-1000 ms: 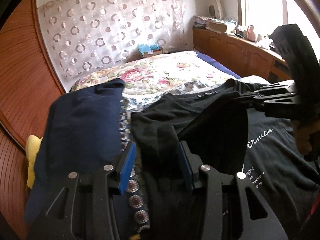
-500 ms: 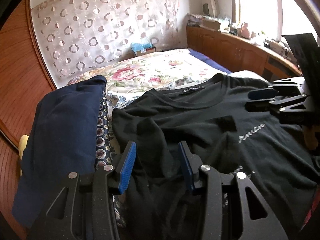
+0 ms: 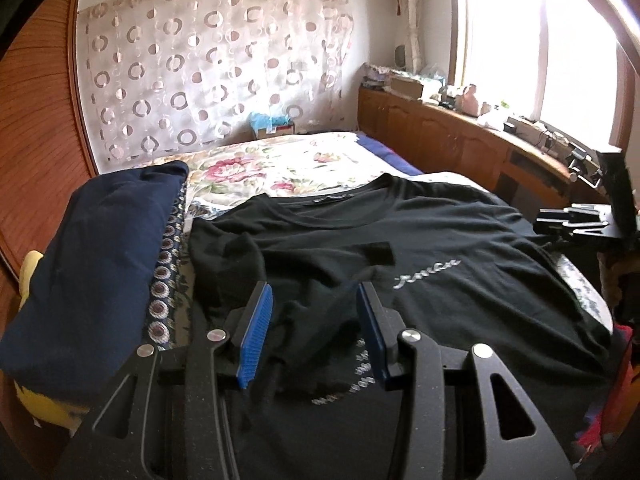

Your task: Fold small clothes

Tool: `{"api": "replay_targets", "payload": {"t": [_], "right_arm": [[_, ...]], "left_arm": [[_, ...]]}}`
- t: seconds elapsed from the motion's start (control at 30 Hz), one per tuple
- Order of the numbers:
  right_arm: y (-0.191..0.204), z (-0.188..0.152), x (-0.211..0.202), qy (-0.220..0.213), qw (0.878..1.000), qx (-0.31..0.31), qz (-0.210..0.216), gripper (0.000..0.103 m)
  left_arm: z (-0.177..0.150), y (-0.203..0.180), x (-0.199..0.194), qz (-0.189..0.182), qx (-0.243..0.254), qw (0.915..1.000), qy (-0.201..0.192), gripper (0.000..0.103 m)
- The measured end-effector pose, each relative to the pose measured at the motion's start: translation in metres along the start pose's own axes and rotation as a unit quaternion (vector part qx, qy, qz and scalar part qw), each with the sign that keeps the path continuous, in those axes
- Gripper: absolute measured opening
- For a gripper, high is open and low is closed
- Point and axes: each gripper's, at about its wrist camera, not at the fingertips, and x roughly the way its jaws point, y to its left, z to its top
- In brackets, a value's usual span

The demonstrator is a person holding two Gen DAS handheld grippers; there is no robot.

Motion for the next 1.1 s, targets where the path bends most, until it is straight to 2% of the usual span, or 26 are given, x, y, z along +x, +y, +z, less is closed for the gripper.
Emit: {"api": "replay_targets", "payload": {"t": [0.27,0.33,0.43,0.5,0.53,0.63,0.73,1.07,1.1], "right_arm": [[-0.054,-0.044,-0.008,0.027,0.996,0.069,-0.053,0.038],[-0.062,-0.048,-0.007,0.031,0.994,0.081,-0.066,0.038],[-0.064,-0.048,-0.004,0.036,0.992,0.094,-0.074,0.038],[-0.063,-0.046,-0.001,0.041,0.991,0.099,-0.074,0.038],[-0.065,-0.043,-0.001,0.044,0.991,0.101,-0.074,0.038],[-0.069,-0.041,0.004,0.051,0.991,0.106,-0.071,0.038],[-0.077,-0.039,0.005,0.053,0.99,0.116,-0.065,0.038],[-0.096,-0.047,0.004,0.05,0.991,0.116,-0.05,0.038],[-0.097,-0.048,0.006,0.051,0.991,0.111,-0.05,0.032]], "left_arm": [[-0.013,-0.018,-0.01,-0.014,-0.008,0.9998,-0.01,0.046],[-0.016,-0.021,-0.01,-0.016,-0.01,0.9998,-0.012,0.05],[-0.018,-0.023,-0.014,-0.025,-0.016,0.9993,-0.025,0.065],[-0.019,-0.025,-0.015,-0.031,-0.017,0.999,-0.029,0.079],[-0.019,-0.027,-0.016,-0.033,-0.016,0.9989,-0.03,0.08],[-0.02,-0.031,-0.015,-0.037,-0.011,0.9989,-0.028,0.081],[-0.022,-0.035,-0.018,-0.023,-0.006,0.9991,-0.034,0.081],[-0.027,-0.049,-0.016,-0.035,0.003,0.9991,-0.022,0.081],[-0.027,-0.05,-0.015,-0.034,0.005,0.9992,-0.022,0.081]]}}
